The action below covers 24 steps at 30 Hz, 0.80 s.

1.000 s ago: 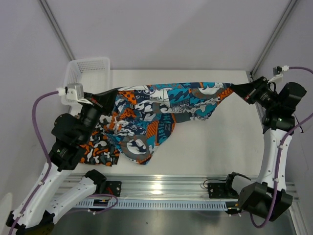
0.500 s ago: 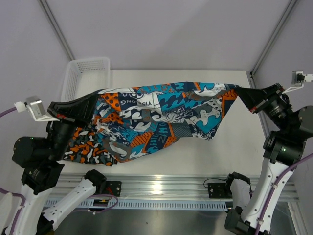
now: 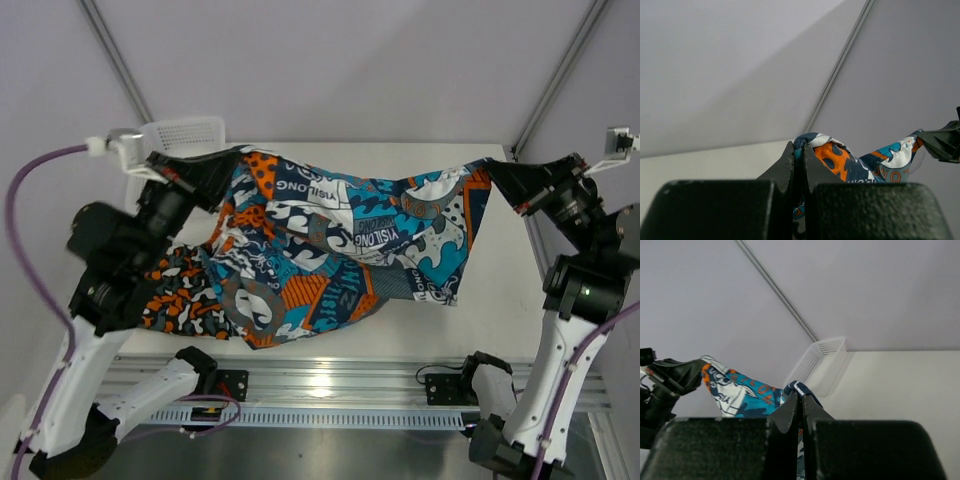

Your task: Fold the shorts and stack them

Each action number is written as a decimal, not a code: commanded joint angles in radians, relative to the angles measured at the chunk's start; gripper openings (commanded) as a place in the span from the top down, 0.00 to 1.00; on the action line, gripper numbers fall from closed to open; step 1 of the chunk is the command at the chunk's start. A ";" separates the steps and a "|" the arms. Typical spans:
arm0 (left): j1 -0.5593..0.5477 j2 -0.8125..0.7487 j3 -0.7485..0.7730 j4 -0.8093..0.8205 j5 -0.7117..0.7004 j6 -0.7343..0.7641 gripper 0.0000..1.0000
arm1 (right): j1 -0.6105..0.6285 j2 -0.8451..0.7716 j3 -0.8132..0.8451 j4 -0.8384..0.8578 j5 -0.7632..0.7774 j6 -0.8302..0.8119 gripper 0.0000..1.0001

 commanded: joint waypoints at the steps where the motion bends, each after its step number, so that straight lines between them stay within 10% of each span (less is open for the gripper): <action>1: 0.039 0.108 0.024 0.031 0.057 -0.044 1.00 | 0.060 0.119 0.017 0.064 0.052 0.004 1.00; 12: 0.257 0.262 0.193 0.105 0.241 -0.070 1.00 | 0.209 0.360 0.303 0.033 0.139 -0.082 1.00; 24: 0.257 -0.198 -0.121 0.320 0.309 -0.139 1.00 | 0.212 -0.069 0.215 0.023 0.219 -0.192 1.00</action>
